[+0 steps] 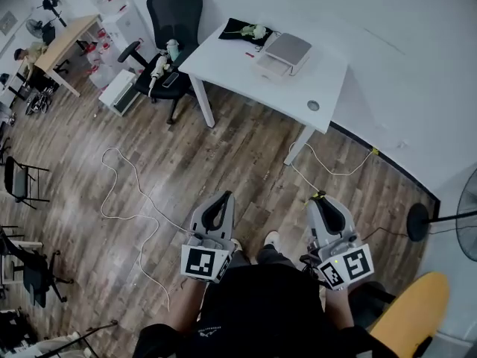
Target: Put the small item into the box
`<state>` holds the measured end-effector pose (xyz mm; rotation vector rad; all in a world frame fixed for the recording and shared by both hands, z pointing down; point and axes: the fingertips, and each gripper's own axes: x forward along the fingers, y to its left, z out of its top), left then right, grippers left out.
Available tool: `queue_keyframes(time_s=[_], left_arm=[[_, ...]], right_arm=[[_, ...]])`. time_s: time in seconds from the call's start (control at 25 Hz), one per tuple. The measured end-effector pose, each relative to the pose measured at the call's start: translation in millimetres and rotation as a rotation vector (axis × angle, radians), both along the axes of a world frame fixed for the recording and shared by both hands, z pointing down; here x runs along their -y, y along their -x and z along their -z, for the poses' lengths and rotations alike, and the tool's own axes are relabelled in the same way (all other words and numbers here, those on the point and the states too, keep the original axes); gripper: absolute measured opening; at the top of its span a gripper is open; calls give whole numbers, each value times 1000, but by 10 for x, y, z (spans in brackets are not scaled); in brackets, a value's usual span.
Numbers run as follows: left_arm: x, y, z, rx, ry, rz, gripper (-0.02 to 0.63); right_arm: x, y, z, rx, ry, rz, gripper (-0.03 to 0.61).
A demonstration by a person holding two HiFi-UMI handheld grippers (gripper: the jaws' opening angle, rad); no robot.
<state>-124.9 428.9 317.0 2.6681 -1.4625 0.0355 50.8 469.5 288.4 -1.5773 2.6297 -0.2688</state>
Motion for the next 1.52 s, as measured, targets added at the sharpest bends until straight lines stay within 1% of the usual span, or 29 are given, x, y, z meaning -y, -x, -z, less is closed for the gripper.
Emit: queue_keyframes(time_s=[0.16,0.36,0.52,0.72,0.88,1.08,1.16,1.32,1.52], left_arm=[[60,334,36,-15,-4,1,5],[24,623,62,-29,-23,-6,5],[58,792,40,-37,-24,0,5],[212,885,15,-63,-16,20,5],[460,789,24,-48,-19,29,5],[835,511,24,-26,-14,37,5],[1007,369,54,-28,-27,41,5],[1350,148,69,-11,-15,75,5],[1718,-161,174,8,-33,129,5]], right_arm=[[55,252,22,6,11,-18,60],[104,480,41,32,0,-42,60],[163,619,85,33,-17,-45,60],[361,629,73,51,-16,-46,60],[643,540,60,66,-19,-45,60],[1062,341,61,73,-17,-1,60],[1256,226,68,71,-23,17,60],[1647,-12,78,62,-26,42,60],[2134,-293,58,58,-15,108,60]])
